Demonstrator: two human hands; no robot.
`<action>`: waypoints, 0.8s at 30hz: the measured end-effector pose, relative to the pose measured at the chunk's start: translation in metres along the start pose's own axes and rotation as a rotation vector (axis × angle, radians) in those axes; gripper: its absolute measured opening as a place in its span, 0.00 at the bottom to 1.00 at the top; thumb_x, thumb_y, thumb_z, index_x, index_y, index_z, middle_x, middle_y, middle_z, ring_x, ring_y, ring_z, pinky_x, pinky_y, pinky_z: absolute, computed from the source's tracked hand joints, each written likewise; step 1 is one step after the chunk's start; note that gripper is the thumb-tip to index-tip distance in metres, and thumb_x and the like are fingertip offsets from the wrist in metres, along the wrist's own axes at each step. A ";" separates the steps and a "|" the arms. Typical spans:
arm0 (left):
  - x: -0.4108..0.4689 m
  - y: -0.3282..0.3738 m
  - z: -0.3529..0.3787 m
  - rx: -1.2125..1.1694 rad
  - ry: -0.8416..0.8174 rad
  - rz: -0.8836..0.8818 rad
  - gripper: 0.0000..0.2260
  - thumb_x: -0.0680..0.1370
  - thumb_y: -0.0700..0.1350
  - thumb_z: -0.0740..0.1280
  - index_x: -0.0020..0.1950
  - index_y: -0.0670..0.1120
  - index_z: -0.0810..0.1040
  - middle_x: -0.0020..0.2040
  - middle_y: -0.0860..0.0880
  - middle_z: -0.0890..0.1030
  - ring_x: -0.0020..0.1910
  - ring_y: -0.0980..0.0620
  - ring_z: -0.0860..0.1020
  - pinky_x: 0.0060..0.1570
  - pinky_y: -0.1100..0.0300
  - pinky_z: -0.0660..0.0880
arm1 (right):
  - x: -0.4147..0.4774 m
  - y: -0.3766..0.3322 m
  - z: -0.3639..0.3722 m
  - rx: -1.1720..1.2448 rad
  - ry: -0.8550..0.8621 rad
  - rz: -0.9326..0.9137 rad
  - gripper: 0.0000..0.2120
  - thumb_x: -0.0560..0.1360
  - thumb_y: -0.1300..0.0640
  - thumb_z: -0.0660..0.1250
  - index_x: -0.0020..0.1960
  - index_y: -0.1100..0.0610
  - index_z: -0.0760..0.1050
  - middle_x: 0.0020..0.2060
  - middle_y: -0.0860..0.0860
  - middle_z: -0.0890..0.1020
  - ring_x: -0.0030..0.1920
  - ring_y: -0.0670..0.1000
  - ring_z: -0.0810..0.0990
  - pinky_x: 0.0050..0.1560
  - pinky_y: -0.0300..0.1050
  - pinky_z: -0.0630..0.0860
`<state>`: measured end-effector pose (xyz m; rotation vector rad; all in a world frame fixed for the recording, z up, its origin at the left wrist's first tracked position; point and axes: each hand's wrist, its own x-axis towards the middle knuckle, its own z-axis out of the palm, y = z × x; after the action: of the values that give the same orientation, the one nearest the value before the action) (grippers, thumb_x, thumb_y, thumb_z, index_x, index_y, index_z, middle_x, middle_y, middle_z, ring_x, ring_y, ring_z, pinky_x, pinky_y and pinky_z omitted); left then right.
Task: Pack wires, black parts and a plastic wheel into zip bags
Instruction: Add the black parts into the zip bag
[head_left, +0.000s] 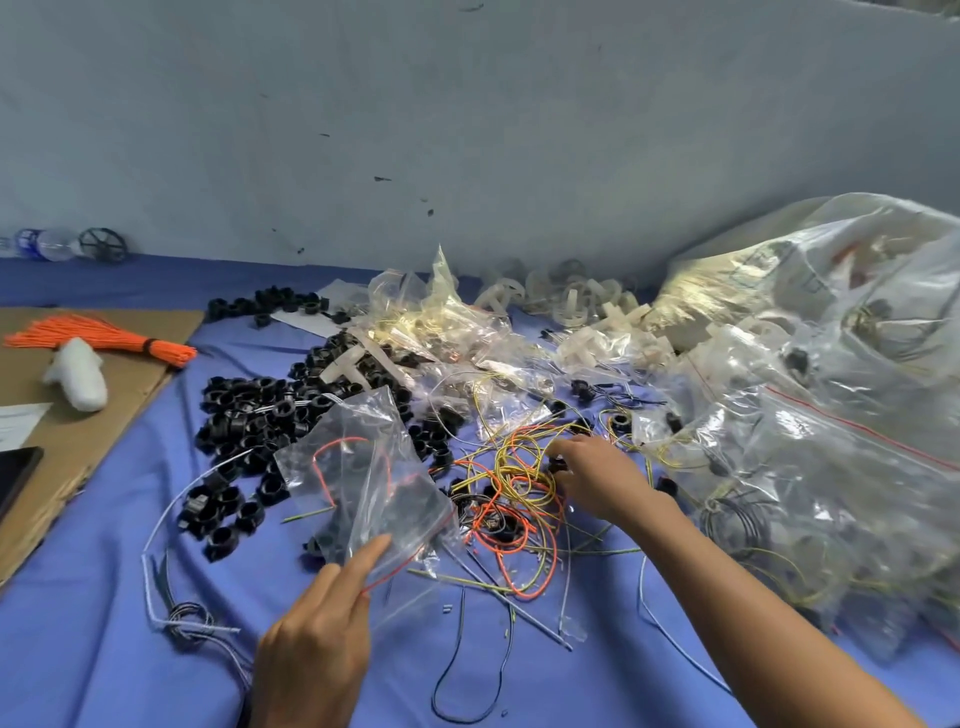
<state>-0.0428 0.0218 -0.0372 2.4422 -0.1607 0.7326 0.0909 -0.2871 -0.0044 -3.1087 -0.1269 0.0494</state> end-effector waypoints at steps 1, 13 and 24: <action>-0.002 0.000 0.001 -0.004 0.004 -0.007 0.21 0.76 0.46 0.56 0.64 0.60 0.79 0.39 0.51 0.76 0.30 0.42 0.75 0.24 0.53 0.72 | 0.001 0.002 0.000 0.035 -0.006 0.015 0.11 0.77 0.56 0.64 0.59 0.55 0.75 0.55 0.55 0.78 0.53 0.59 0.76 0.48 0.51 0.76; -0.009 -0.005 0.011 0.039 -0.008 0.055 0.19 0.77 0.48 0.59 0.64 0.59 0.80 0.38 0.54 0.75 0.35 0.49 0.72 0.28 0.59 0.69 | 0.012 0.025 0.002 0.227 0.080 0.206 0.13 0.80 0.58 0.61 0.62 0.53 0.76 0.56 0.58 0.76 0.57 0.60 0.74 0.53 0.50 0.74; -0.007 -0.006 0.008 -0.003 -0.073 0.081 0.19 0.77 0.54 0.59 0.65 0.55 0.80 0.42 0.56 0.81 0.37 0.50 0.77 0.26 0.57 0.74 | -0.020 -0.004 -0.009 1.308 0.221 0.335 0.10 0.82 0.56 0.59 0.53 0.60 0.77 0.45 0.57 0.83 0.40 0.52 0.78 0.42 0.48 0.75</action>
<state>-0.0435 0.0218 -0.0490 2.4727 -0.2902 0.6778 0.0705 -0.2852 0.0050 -1.7800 0.3084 -0.1442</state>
